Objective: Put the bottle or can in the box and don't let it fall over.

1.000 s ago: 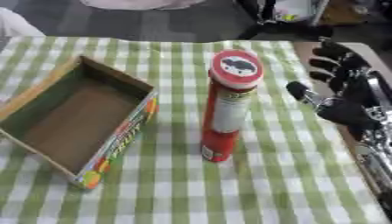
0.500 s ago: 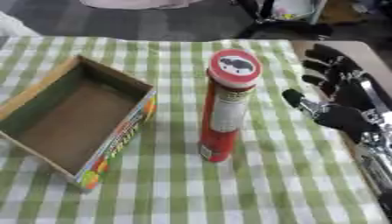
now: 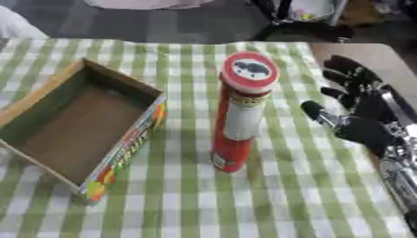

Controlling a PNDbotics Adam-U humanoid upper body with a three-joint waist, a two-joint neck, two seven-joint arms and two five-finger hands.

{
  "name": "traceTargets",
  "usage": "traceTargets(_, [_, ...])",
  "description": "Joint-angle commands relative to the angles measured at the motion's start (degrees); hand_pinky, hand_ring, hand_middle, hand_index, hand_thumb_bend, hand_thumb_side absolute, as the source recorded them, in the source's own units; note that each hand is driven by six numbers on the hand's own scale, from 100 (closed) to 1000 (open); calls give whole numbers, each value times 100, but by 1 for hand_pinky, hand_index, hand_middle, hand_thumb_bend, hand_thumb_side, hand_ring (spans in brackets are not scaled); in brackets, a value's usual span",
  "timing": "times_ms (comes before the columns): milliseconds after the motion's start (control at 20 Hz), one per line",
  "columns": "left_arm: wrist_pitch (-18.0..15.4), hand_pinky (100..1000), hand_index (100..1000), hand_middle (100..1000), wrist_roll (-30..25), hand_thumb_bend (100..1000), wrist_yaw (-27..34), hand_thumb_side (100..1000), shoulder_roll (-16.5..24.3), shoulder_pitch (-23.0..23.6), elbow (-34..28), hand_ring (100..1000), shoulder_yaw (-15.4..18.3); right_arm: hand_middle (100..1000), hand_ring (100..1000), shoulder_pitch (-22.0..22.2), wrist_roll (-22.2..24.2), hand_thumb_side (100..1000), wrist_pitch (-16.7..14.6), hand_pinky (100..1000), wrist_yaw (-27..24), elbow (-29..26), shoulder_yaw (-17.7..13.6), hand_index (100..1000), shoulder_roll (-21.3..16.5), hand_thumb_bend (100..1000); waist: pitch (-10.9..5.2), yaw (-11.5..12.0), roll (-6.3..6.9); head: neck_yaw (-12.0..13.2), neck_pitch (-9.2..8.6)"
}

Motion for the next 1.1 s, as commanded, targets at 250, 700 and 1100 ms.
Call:
traceTargets(250, [2,747,832,779,4,597,-12,448,135,-12,-38,853,82,913,931,93,268,100,-107,878,-18,-105,23,927,-210,558,-50,-30,35,92,-30])
traceTargets(700, [2,748,832,779,0,596,-12,449,140,-10,-39,853,81,932,937,180,685,100,-245,878,67,-105,82,939,-220,600,-46,-50,58,140,-53])
traceTargets(1100, [9,749,832,779,-18,594,-6,450,128,-25,-38,853,67,931,943,133,761,100,-273,877,44,-105,212,938,-193,612,-33,-40,74,138,-61])
